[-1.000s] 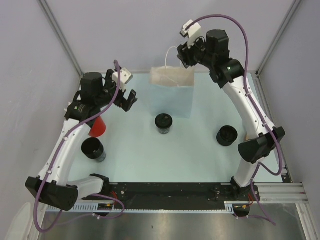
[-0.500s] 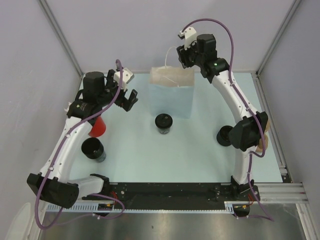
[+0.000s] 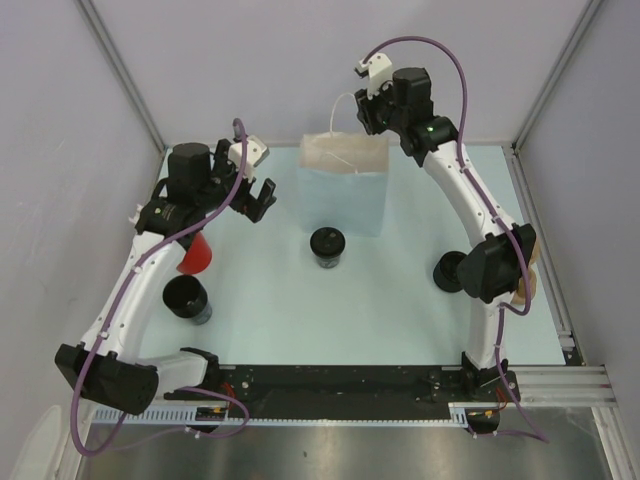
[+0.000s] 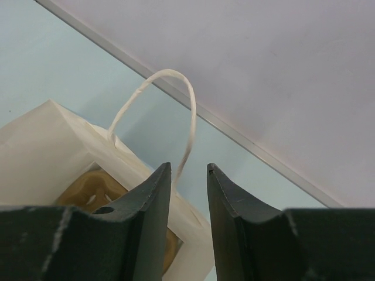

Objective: Pack the takeout coffee

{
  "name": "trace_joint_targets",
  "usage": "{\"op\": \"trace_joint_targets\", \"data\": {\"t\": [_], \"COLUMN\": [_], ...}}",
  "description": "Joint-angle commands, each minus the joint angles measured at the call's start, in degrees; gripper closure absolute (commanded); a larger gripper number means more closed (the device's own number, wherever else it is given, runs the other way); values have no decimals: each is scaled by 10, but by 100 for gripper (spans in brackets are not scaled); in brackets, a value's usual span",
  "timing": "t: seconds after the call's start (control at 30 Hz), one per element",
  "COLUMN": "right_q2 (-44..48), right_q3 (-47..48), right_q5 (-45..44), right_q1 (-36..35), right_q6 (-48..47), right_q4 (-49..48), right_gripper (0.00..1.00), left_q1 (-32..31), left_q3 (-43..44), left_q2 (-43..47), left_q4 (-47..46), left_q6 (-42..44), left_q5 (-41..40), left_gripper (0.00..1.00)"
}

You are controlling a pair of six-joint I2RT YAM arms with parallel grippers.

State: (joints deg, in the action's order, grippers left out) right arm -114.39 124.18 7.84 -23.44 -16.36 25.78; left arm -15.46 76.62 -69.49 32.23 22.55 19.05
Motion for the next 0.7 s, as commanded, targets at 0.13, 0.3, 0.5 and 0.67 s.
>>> {"op": "trace_joint_targets", "data": {"t": [0.13, 0.3, 0.5, 0.67], "right_q2": [-9, -25, -40, -44], "right_q3": [12, 30, 46, 48], "right_q5": [-3, 3, -5, -24], "right_q1": [-4, -8, -13, -18], "right_q6": [-10, -17, -28, -48], "right_q4": [-23, -16, -15, -39], "right_gripper": [68, 69, 83, 100], "left_q1": [-1, -1, -2, -3], "left_q3": [6, 9, 9, 8], "left_q2": [2, -4, -6, -7], "left_q4": [-13, -11, -12, -11], "left_q6": [-2, -4, -4, -3], "left_q5": [-6, -9, -9, -10], "left_gripper": [1, 1, 0, 1]}}
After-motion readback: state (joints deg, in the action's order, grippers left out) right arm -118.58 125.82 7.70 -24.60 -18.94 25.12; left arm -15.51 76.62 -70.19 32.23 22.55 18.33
